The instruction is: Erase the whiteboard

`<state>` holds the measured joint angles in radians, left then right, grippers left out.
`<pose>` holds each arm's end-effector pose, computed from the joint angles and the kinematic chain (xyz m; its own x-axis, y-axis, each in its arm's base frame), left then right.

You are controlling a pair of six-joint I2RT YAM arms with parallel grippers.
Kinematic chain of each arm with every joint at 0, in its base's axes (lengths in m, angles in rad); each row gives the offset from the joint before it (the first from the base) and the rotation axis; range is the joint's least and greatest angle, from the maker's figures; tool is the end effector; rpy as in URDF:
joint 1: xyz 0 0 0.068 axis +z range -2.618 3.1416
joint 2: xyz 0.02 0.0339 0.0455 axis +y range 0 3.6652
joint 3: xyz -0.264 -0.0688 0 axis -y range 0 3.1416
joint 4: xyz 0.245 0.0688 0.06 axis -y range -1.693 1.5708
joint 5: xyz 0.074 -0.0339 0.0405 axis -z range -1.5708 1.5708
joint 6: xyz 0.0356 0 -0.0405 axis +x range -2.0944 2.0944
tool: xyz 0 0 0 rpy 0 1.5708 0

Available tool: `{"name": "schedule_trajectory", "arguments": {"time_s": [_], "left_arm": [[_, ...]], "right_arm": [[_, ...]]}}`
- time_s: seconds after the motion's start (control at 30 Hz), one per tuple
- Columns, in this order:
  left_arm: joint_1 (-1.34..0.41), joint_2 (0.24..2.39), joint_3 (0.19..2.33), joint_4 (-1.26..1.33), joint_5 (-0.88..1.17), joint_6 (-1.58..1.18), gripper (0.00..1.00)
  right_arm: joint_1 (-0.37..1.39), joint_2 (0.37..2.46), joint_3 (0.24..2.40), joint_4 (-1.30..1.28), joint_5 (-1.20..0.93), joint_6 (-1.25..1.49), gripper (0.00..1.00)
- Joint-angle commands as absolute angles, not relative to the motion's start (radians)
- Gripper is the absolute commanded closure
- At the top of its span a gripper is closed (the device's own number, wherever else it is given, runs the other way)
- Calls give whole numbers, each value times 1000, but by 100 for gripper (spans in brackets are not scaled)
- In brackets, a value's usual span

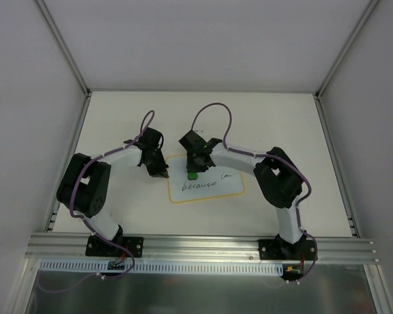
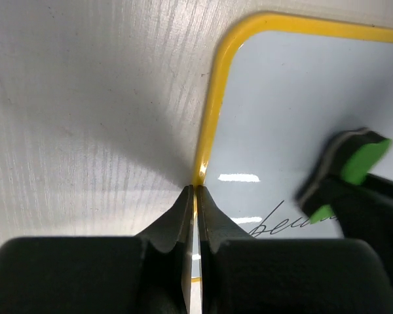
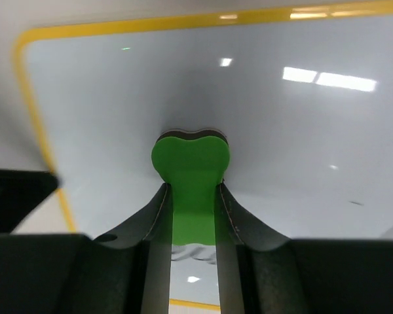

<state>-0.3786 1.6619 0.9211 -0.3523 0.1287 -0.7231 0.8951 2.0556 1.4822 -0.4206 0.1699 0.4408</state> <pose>0.2915 -0.1209 0.1583 -0.8975 -0.3492 -0.2693 -0.2301 0.8918 -0.3897 0.2804 0.3402 0.1731 -0.7777 -0.2978 -0.5537 -0.4197 0.9016 0.1045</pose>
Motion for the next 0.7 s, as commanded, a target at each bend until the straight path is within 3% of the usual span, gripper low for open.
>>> {"name": "schedule_trajectory", "arguments": {"time_s": [0.0,0.3,0.67], "left_arm": [[-373,1698,879,-396,109,-739,100],[-365,1698,888,-394,121,-733,100],[-367,1704,897,-388,144,-742,100]], "right_arm": [[740,1996,1274,-643,317,505,100],[612,1819,1071,-666,410,471,100],[962,2046,1344,-563,146,462,100]]}}
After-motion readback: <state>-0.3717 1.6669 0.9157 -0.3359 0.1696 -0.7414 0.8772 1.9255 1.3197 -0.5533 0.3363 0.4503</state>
